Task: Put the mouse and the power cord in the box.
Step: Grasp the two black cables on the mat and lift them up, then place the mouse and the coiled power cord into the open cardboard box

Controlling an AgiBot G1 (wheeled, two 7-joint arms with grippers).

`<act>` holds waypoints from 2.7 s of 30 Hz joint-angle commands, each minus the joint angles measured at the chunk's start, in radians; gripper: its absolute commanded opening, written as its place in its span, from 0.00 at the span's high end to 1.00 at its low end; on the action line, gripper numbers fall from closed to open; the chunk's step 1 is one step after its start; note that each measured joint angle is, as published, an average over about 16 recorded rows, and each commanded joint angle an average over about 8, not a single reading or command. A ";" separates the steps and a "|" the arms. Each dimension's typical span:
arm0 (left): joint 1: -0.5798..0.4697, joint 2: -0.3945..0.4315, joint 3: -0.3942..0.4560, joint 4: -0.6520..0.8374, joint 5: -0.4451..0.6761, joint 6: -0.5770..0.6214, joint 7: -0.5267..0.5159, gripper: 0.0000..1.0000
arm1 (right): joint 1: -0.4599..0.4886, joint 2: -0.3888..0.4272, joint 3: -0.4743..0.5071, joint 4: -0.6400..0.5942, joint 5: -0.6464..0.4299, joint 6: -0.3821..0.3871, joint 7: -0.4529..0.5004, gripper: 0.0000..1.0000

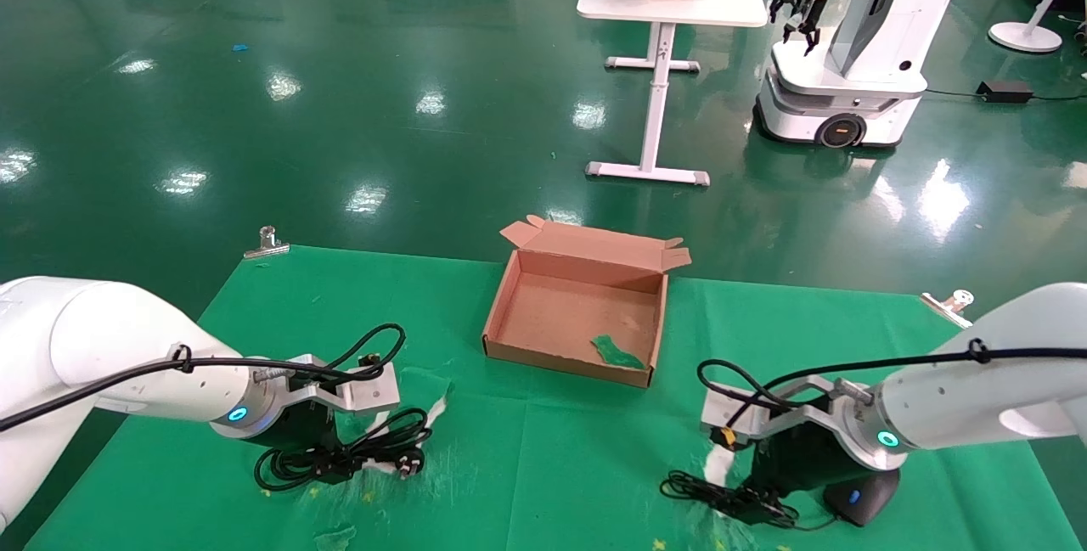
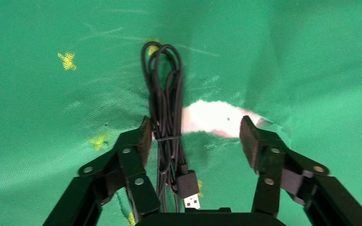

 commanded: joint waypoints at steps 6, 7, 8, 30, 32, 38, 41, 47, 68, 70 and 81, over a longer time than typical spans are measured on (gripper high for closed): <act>0.000 0.000 0.000 0.000 0.000 0.000 0.000 1.00 | -0.001 0.001 0.000 0.002 0.001 -0.001 0.000 1.00; 0.000 0.000 0.000 0.000 0.000 0.000 0.000 1.00 | -0.001 0.001 0.001 0.002 0.001 -0.001 0.000 1.00; 0.000 0.000 0.000 0.000 0.000 0.000 0.000 1.00 | -0.001 0.001 0.001 0.002 0.001 -0.001 0.000 1.00; 0.000 0.000 0.000 0.000 0.001 0.000 0.000 1.00 | -0.002 0.002 0.001 0.004 0.002 -0.001 0.001 1.00; -0.001 -0.001 0.000 -0.001 0.002 -0.001 0.001 1.00 | -0.001 0.003 0.002 0.004 0.003 0.000 0.001 1.00; -0.012 -0.027 -0.011 -0.034 -0.018 0.008 0.025 1.00 | 0.032 0.028 0.014 0.015 0.006 0.007 0.007 1.00; -0.028 -0.051 -0.029 -0.071 -0.058 0.037 0.044 1.00 | 0.060 0.047 0.023 0.030 0.005 0.012 0.015 1.00; -0.083 -0.072 -0.084 -0.149 -0.172 0.112 0.059 1.00 | 0.104 0.075 0.035 0.070 -0.001 0.017 0.048 1.00; -0.012 0.178 0.017 -0.240 -0.157 -0.356 0.231 1.00 | 0.216 0.205 0.060 0.332 -0.063 -0.004 0.220 1.00; -0.003 0.183 0.080 -0.238 -0.143 -0.434 0.217 1.00 | 0.215 0.216 0.062 0.365 -0.066 -0.013 0.243 1.00; -0.045 0.189 0.390 -0.185 -0.096 -0.681 0.017 0.10 | 0.201 0.243 0.067 0.493 -0.078 -0.031 0.333 1.00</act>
